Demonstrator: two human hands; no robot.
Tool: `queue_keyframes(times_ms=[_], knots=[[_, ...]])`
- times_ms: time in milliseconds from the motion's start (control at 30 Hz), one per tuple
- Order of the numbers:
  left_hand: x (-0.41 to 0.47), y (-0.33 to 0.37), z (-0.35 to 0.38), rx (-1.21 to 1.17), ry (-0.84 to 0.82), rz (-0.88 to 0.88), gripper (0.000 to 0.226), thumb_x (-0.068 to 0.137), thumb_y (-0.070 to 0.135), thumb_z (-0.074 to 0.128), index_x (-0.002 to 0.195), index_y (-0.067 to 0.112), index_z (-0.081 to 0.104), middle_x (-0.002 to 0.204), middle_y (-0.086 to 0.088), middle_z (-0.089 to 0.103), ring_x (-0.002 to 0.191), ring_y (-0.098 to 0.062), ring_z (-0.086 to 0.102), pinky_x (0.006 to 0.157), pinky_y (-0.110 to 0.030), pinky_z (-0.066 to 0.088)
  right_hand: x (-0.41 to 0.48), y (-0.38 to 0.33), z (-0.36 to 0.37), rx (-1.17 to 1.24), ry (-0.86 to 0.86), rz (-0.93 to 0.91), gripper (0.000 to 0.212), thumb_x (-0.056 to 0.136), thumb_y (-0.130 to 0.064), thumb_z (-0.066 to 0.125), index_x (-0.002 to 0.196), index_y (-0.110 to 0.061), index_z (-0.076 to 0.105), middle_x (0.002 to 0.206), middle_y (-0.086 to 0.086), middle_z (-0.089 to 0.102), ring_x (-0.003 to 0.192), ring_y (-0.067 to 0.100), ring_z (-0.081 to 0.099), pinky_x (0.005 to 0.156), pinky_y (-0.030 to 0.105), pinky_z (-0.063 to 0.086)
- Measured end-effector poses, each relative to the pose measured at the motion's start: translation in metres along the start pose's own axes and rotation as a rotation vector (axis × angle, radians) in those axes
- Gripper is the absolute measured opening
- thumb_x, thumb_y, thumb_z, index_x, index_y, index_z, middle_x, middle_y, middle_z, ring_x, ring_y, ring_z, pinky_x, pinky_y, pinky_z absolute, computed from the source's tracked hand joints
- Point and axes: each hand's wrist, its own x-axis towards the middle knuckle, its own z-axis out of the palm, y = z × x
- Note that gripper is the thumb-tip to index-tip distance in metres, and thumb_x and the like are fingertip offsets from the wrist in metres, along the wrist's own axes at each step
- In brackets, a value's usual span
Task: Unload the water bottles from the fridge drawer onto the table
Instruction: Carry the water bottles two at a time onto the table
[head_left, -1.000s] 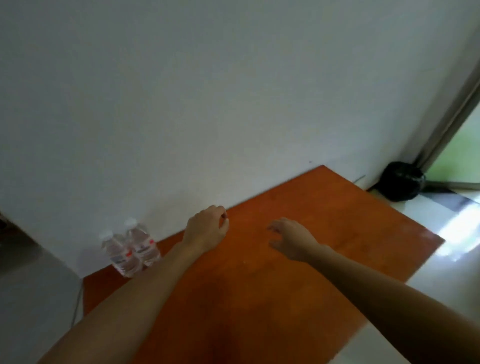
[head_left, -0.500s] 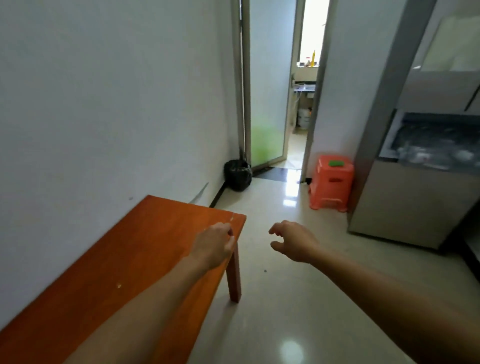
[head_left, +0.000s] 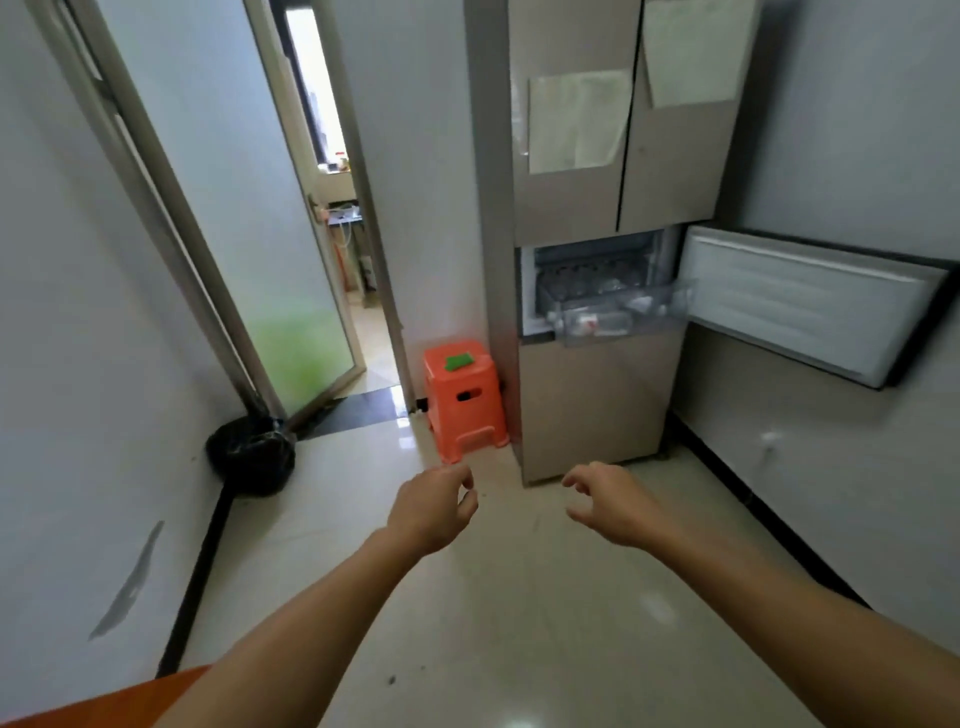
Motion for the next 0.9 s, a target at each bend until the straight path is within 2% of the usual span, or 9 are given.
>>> queue_keyframes(times_ms=[167, 333, 500, 600, 733, 900], knots=[[0.106, 0.056, 0.040, -0.074, -0.111, 0.188, 0.013, 0.089, 0.031, 0.051, 0.089, 0.021, 0.059, 0.090, 0.000, 0.064, 0.080, -0.018, 0.060, 0.075, -0.039, 0.055, 0.045, 0.096, -0.036, 0.050, 0.032, 0.169, 0.043, 0.088, -0.035, 0.064, 0.129, -0.024, 0.057, 0.124, 0.001, 0.061, 0.110, 0.018, 0.058, 0.092, 0.032, 0.047], [0.212, 0.106, 0.081, -0.028, -0.168, 0.300, 0.015, 0.089, 0.029, 0.050, 0.094, 0.018, 0.059, 0.095, -0.001, 0.064, 0.087, -0.021, 0.061, 0.078, -0.039, 0.053, 0.113, 0.182, -0.060, 0.096, 0.042, 0.255, 0.043, 0.088, -0.036, 0.064, 0.129, -0.026, 0.056, 0.124, -0.002, 0.062, 0.108, 0.017, 0.060, 0.085, 0.027, 0.047], [0.318, 0.142, 0.099, -0.038, -0.184, 0.273, 0.017, 0.089, 0.027, 0.050, 0.097, 0.017, 0.060, 0.099, -0.003, 0.065, 0.091, -0.024, 0.061, 0.075, -0.036, 0.050, 0.200, 0.250, -0.103, 0.122, 0.037, 0.261, 0.044, 0.088, -0.032, 0.065, 0.130, -0.023, 0.056, 0.124, 0.000, 0.061, 0.108, 0.017, 0.060, 0.082, 0.023, 0.044], [0.373, 0.151, 0.105, -0.066, -0.133, 0.245, 0.016, 0.089, 0.029, 0.050, 0.097, 0.019, 0.060, 0.096, -0.001, 0.065, 0.088, -0.023, 0.061, 0.074, -0.038, 0.051, 0.257, 0.281, -0.133, 0.093, 0.057, 0.242, 0.044, 0.087, -0.036, 0.064, 0.128, -0.024, 0.056, 0.118, 0.000, 0.063, 0.097, 0.015, 0.058, 0.079, 0.027, 0.046], [0.434, 0.145, 0.113, -0.078, -0.147, 0.198, 0.019, 0.091, 0.032, 0.050, 0.100, 0.020, 0.061, 0.098, -0.001, 0.065, 0.090, -0.021, 0.061, 0.077, -0.036, 0.052, 0.327, 0.300, -0.154, 0.102, 0.050, 0.217, 0.044, 0.087, -0.040, 0.065, 0.128, -0.025, 0.057, 0.114, -0.003, 0.064, 0.097, 0.014, 0.060, 0.081, 0.029, 0.049], [0.528, 0.121, 0.129, -0.090, -0.130, 0.178, 0.014, 0.090, 0.031, 0.051, 0.096, 0.021, 0.060, 0.097, 0.000, 0.065, 0.086, -0.020, 0.061, 0.073, -0.034, 0.050, 0.430, 0.316, -0.167, 0.155, 0.054, 0.198, 0.045, 0.086, -0.039, 0.067, 0.128, -0.023, 0.057, 0.103, -0.006, 0.060, 0.091, 0.012, 0.058, 0.081, 0.028, 0.050]])
